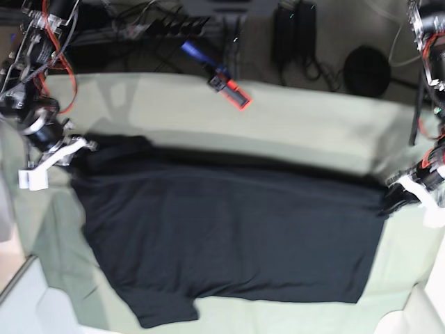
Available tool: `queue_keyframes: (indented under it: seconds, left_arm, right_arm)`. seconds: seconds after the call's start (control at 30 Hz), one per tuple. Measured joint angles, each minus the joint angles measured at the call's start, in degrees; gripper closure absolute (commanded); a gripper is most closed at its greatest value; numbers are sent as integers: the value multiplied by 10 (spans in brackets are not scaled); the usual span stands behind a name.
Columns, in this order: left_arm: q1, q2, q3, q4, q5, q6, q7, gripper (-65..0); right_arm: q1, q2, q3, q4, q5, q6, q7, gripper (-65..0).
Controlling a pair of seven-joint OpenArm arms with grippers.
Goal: Fold the T-shirt properly
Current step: 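Lift and pull the shoulder edge toward the hem with both grippers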
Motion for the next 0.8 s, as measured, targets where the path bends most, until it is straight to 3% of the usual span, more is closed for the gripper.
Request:
queue_keyframes:
  seconds: [0.2,0.4,0.8]
  left_arm:
    - [-58,1,41,-78,50,-1,-40,0]
    - [-106,2,88,-128,96,-1,-83,0]
    - [-152,2,96,-195,135,-1,-132,0]
  right_arm:
    - [104,24,-39,-100,0,2,2,0]
    - [187,26,-100,-176,-43,2,7,0]
    - [258,26,-145,-260,-90,2,43,0]
